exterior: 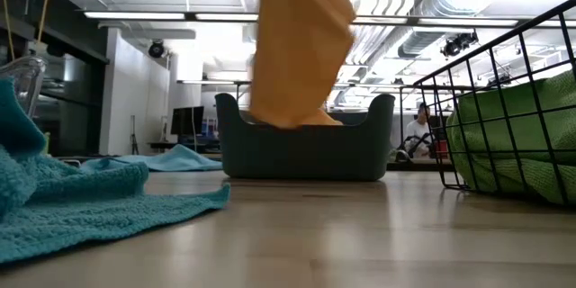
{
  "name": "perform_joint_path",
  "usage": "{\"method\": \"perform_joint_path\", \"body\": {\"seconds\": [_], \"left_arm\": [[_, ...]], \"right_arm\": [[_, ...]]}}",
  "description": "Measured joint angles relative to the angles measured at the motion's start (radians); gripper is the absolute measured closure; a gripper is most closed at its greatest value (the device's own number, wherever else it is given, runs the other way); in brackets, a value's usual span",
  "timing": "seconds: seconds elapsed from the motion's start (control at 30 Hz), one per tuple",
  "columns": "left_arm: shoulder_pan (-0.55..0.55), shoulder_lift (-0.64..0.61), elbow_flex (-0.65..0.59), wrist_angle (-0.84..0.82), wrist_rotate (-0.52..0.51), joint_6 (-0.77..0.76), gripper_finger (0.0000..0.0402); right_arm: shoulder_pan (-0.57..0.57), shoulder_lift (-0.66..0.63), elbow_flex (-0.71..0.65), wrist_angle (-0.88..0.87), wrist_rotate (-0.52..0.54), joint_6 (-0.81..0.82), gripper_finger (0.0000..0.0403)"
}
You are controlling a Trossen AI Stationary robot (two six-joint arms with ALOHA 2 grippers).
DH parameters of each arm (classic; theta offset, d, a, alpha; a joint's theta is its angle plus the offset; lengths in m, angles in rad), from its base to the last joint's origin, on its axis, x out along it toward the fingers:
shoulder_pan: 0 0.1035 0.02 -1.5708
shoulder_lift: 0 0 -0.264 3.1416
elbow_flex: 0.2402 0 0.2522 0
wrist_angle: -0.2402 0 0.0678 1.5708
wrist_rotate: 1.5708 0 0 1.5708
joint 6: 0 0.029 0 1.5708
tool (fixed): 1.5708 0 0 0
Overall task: Sort microfiber towel by color & place in baskets
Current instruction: Put the yellow towel into the blue bin
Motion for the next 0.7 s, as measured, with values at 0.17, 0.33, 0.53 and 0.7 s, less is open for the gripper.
{"method": "perform_joint_path", "body": {"seconds": [0.17,0.33,0.53,0.7], "left_arm": [[0.114,-0.003,-0.023,0.105,0.023,0.009,0.0401],[0.172,0.003,-0.136,0.168,0.119,-0.069,0.0401],[0.137,0.003,-0.329,0.274,0.199,-0.213,0.0401],[0.064,0.003,-0.482,0.562,0.268,-0.317,0.0401]], "right_arm": [[0.0,-0.022,0.0,-0.005,0.022,-0.019,0.0139],[0.013,-0.024,0.0,-0.024,0.022,-0.022,0.0139],[0.044,-0.024,0.0,-0.053,0.045,-0.023,0.0139],[0.052,-0.024,0.0,-0.086,0.083,-0.025,0.0139]]}}
